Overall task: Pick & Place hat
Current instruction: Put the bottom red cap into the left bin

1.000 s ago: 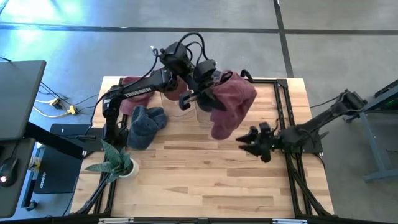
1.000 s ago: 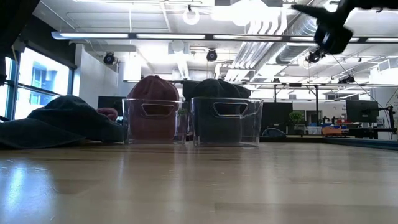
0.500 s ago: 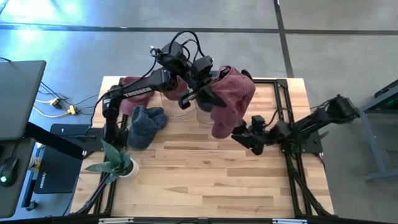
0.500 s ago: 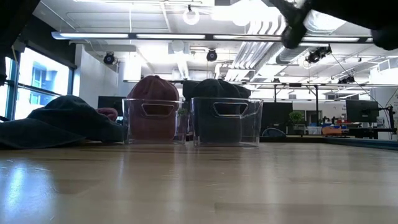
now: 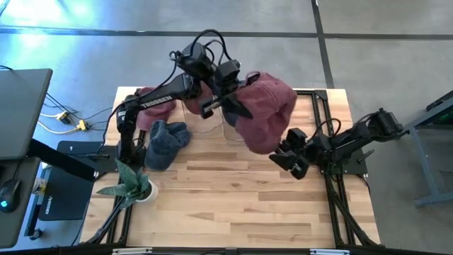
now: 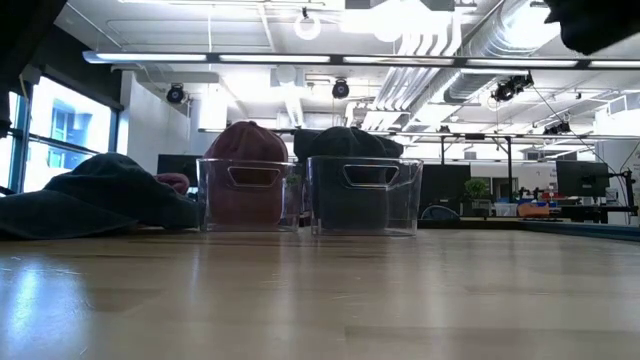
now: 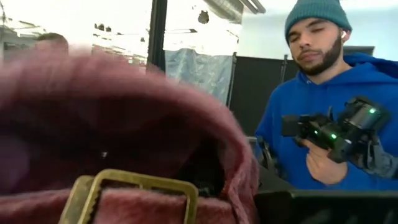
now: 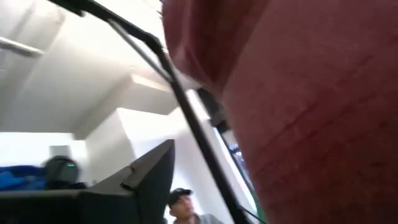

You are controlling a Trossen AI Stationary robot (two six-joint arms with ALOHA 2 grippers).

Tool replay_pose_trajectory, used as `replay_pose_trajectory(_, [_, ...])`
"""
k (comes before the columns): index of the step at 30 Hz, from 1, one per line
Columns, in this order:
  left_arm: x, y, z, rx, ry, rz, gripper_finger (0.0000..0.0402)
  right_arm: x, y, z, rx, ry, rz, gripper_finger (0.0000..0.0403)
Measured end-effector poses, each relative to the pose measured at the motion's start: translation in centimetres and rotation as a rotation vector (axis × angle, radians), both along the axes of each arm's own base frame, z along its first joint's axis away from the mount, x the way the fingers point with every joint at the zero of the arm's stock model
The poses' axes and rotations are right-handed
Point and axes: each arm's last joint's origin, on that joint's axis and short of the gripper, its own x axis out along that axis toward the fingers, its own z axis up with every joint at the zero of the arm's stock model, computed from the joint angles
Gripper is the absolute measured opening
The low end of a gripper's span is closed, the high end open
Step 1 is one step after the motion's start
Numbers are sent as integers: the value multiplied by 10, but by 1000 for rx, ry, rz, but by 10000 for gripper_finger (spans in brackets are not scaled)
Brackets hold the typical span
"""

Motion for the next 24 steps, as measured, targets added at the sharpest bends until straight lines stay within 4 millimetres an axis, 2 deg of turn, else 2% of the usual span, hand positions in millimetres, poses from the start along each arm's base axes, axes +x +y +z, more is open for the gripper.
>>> replay_pose_trajectory(4, [-1,4,0,0,20,-14,0,1,9,12,-11,-46,40,157])
replay_pose_trajectory(9, [-7,12,2,-7,65,-37,0,-2,18,17,11,-59,43,29])
replay_pose_trajectory(11, [-9,16,1,8,74,-51,1,-5,21,20,25,-63,16,20])
replay_pose_trajectory(13, [-9,18,1,20,83,-66,6,-10,22,24,56,-49,-7,32])
replay_pose_trajectory(16, [-10,20,0,33,89,-79,25,-16,22,30,49,36,-39,29])
replay_pose_trajectory(19, [-11,26,-2,25,139,-89,62,-29,23,39,23,119,-79,18])
replay_pose_trajectory(24, [-12,49,-16,-18,299,-63,140,-61,21,52,36,252,-123,22])
